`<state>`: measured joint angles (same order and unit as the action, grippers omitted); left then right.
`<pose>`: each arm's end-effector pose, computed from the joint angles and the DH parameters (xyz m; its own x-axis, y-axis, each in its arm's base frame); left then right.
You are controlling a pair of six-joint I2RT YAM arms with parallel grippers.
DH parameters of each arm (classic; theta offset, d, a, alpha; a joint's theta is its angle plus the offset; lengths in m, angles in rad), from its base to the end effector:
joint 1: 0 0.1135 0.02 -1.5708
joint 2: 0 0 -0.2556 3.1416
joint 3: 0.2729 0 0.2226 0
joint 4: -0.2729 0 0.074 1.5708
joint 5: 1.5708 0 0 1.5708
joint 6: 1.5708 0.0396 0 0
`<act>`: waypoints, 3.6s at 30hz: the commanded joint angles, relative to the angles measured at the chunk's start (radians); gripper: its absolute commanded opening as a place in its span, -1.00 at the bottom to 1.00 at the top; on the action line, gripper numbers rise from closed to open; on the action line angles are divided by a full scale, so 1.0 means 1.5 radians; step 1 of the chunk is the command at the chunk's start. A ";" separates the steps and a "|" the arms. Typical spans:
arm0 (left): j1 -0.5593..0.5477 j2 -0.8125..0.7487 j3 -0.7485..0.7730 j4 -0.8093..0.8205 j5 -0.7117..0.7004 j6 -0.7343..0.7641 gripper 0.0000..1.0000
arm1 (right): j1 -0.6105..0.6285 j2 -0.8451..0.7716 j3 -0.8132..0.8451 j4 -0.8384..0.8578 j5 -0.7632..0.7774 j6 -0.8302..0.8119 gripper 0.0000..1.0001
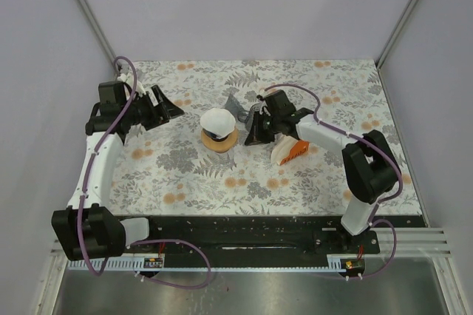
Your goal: Place the coffee filter in the dripper
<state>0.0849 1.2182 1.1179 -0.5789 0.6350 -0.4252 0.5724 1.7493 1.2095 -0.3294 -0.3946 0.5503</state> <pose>0.2346 -0.0036 0.3251 -0.7317 -0.3956 -0.5551 0.0986 0.7444 -0.6604 0.2872 0.2032 0.2219 -0.9178 -0.0171 -0.3966 -0.2682 0.7632 0.5878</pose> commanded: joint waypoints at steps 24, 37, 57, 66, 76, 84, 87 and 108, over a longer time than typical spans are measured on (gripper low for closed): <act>0.060 -0.016 0.026 0.023 0.048 -0.001 0.56 | 0.082 0.164 0.042 0.302 -0.039 0.204 -1.00; 0.124 -0.031 0.068 0.023 0.039 0.011 0.56 | 0.168 0.297 0.207 0.290 -0.040 0.223 -1.00; 0.154 -0.043 0.112 -0.009 0.039 0.080 0.57 | 0.196 0.174 0.033 0.437 -0.064 0.115 -1.00; 0.157 -0.053 0.097 0.002 0.037 0.074 0.57 | 0.225 0.242 0.011 0.611 -0.120 0.253 -1.00; 0.162 -0.046 0.096 0.005 0.041 0.077 0.57 | 0.241 0.314 0.024 0.678 -0.139 0.444 -1.00; 0.165 -0.040 0.102 0.008 0.043 0.078 0.57 | 0.262 0.345 0.088 0.629 -0.112 0.474 -1.00; 0.166 -0.038 0.104 0.010 0.045 0.077 0.57 | 0.262 0.353 0.090 0.630 -0.093 0.489 -1.00; 0.174 -0.024 0.140 0.012 0.058 0.072 0.57 | 0.235 0.541 0.402 0.551 0.028 0.528 -1.00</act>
<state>0.3378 1.1812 1.2640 -0.6113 0.6926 -0.3183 0.9413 2.5015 1.6886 0.5255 -0.4282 1.3273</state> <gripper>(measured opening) 0.780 0.017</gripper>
